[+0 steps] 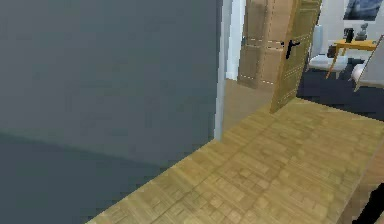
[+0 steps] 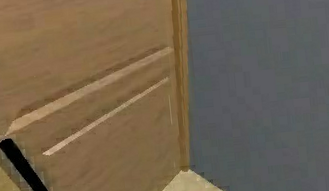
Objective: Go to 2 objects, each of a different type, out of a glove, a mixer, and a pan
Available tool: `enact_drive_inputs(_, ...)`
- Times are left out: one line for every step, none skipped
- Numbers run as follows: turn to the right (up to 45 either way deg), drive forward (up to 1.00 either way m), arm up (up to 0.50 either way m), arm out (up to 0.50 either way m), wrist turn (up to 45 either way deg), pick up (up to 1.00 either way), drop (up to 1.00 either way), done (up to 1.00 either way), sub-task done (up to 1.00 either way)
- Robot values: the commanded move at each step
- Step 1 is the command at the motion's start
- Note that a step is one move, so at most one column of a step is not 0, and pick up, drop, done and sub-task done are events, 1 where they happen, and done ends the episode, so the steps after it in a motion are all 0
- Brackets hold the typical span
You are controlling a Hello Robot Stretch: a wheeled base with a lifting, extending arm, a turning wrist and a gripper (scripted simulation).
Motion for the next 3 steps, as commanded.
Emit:
enact_drive_inputs(0.0,0.45,0.0,0.0,0.0,0.0,0.0,0.0,0.0)
enact_drive_inputs(39.0,0.0,0.0,0.0,0.0,0.0,0.0,0.0,0.0)
enact_drive_inputs(0.0,1.0,0.0,0.0,0.0,0.0,0.0,0.0,0.0)
